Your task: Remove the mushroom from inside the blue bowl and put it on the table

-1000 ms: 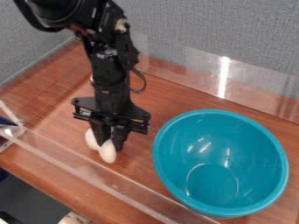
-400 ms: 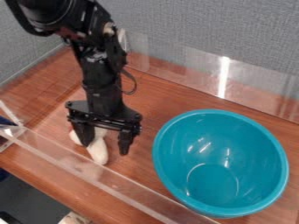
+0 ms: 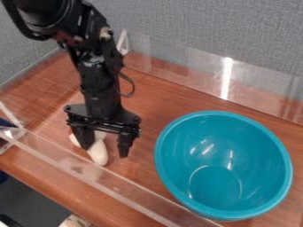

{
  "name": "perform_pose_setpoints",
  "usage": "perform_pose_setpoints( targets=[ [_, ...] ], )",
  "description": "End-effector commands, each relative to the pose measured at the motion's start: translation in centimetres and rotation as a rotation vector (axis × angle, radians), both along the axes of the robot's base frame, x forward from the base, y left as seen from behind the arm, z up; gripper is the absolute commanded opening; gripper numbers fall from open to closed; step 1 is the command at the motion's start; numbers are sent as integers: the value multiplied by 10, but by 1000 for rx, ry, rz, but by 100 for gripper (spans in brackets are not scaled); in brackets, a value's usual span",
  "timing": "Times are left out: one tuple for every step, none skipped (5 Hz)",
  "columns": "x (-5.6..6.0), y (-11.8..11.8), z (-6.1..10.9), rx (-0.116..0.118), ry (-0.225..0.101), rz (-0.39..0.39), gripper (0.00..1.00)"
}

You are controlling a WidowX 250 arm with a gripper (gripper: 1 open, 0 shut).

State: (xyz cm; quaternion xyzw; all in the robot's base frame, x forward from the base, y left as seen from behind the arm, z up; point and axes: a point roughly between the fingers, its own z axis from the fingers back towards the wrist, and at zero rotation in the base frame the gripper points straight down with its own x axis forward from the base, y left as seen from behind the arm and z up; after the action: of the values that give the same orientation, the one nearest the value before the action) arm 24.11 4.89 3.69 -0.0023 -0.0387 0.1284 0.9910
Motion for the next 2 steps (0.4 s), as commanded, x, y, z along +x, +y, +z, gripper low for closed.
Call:
perform_pose_setpoints(
  targets=[
    [2,9,0,10,-22,27,100],
    [3,11,-2,13,-23,34,100]
  ],
)
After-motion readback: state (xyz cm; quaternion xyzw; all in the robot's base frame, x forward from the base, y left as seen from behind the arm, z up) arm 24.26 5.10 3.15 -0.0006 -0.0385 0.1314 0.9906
